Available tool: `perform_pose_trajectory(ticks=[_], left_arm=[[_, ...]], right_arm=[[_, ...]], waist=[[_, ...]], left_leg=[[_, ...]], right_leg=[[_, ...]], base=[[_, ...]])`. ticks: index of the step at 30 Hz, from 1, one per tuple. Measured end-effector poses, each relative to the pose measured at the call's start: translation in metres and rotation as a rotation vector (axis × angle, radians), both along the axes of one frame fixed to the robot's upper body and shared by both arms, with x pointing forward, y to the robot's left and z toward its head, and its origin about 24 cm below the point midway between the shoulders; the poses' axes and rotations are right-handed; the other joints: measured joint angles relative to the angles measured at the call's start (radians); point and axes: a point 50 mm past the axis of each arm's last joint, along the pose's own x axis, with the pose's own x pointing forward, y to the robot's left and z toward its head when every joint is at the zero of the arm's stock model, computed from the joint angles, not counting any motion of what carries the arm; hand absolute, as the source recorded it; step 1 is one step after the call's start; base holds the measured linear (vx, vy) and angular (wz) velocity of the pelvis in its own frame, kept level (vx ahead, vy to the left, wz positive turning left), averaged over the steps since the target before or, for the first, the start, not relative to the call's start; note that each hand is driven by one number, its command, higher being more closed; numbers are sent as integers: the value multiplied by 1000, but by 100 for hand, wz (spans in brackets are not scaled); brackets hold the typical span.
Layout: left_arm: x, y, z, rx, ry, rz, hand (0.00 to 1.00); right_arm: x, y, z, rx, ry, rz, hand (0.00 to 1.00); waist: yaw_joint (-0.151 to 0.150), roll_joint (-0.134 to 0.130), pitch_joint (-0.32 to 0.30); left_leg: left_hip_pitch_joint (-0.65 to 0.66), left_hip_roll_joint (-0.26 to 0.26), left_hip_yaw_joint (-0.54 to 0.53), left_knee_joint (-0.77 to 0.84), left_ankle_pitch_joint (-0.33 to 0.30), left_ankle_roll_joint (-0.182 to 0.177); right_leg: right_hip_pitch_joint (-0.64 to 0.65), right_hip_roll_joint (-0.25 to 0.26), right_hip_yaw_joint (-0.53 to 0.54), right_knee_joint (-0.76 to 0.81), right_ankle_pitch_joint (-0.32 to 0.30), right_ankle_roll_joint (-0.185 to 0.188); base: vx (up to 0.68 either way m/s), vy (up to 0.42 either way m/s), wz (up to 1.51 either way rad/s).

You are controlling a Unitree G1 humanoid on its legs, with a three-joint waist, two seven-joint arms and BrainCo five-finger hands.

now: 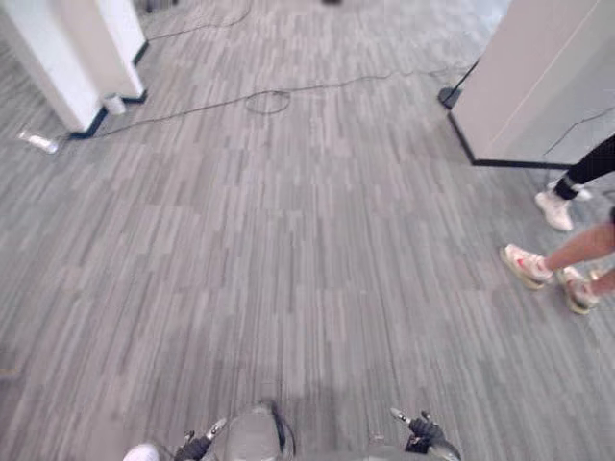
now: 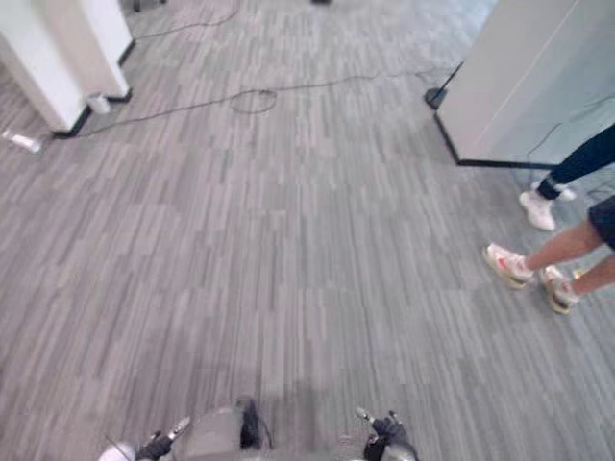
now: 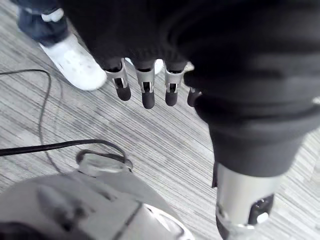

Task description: Organize washtable

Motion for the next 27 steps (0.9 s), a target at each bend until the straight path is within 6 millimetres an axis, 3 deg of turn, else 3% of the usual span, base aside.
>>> perform_pose_trajectory(ticks=[2, 3, 4, 5, 6, 7, 8, 9, 10, 11, 21, 24, 27], left_arm=[[-2, 2, 0, 6, 13, -7, 0], [-5, -1, -1, 4, 33, -33, 0], [-6, -1, -2, 4, 37, -49, 0], [-6, -2, -2, 10, 44, -75, 0], [-6, -1, -2, 13, 47, -88, 0], [-8, 3, -1, 24, 50, -100, 0], [-7, 0, -2, 15, 56, -102, 0], [-9, -9, -4, -3, 64, -114, 0], [-11, -14, -5, -15, 67, -108, 0], [-6, -17, -6, -26, 44, -77, 0], [-4, -18, -6, -28, 42, -79, 0], [-4, -22, -7, -40, 43, -79, 0], [-3, -27, -8, -52, 51, -98, 0]], right_arm=[[4, -2, 2, 0, -19, -3, 0], [8, -4, 3, -8, -35, 17, 0], [9, -5, 4, -14, -42, 29, 0], [11, -5, 5, -19, -53, 41, 0], [10, -5, 5, -18, -54, 41, 0], [4, -2, 3, -9, -40, 37, 0], [4, -5, 3, -8, -42, 24, 0], [6, -12, 4, -28, -48, 19, 0], [4, -15, 4, -33, -42, 11, 0], [-5, -21, 2, -69, -3, 33, 0], [-4, -22, 3, -63, -7, 10, 0], [-5, -26, 3, -61, -5, -17, 0], [-3, -30, 4, -55, -10, -56, 0]], waist=[[-9, 2, 7], [-18, 14, 9], [-21, 19, 9], [-24, 23, 9], [-24, 22, 5], [-21, -6, -13], [-20, -4, -17], [-21, 41, -21], [-23, 65, -31], [5, 73, -29], [1, 83, -27], [0, 105, -29], [-24, 130, -39]], left_leg=[[97, -3, -1, -49, -14, -3], [165, 4, 0, -111, -6, -15], [188, 7, 1, -136, -2, -22], [220, 7, 3, -173, 3, -31], [226, -1, 5, -189, 6, -44], [226, -42, -8, -212, 9, -57], [232, -47, -28, -224, 6, -64], [234, -27, -37, -237, 23, -89], [239, -16, -44, -247, 25, -93], [240, -32, -110, -255, -29, -84], [236, -30, -113, -277, -29, -84], [238, -30, -116, -290, -29, -85], [231, -29, -137, -295, -28, -85]], right_leg=[[-96, 2, 13, 200, -45, -18], [-112, 22, -40, 168, -104, -42], [-118, 34, -70, 116, -120, -52], [-127, 58, -116, -49, -130, -51], [-120, 86, -137, -232, -92, -51], [-133, 106, -129, -455, 111, -68], [-127, 105, -140, -458, 93, -84], [-117, 134, -138, -493, 111, -96], [-89, 154, -138, -549, 116, -92], [31, 191, -137, -841, 259, -70], [24, 186, -159, -845, 256, -65], [22, 184, -167, -845, 251, -58], [23, 181, -194, -845, 243, -48]], base=[[318, 34, -10], [314, 17, 5], [329, 5, 10], [233, -35, 10], [230, -53, 16], [287, -79, 16], [312, -71, 1], [299, -63, -9], [165, -24, -13], [42, -5, -3], [0, -1, 1], [19, -5, 8], [70, 7, 19]])
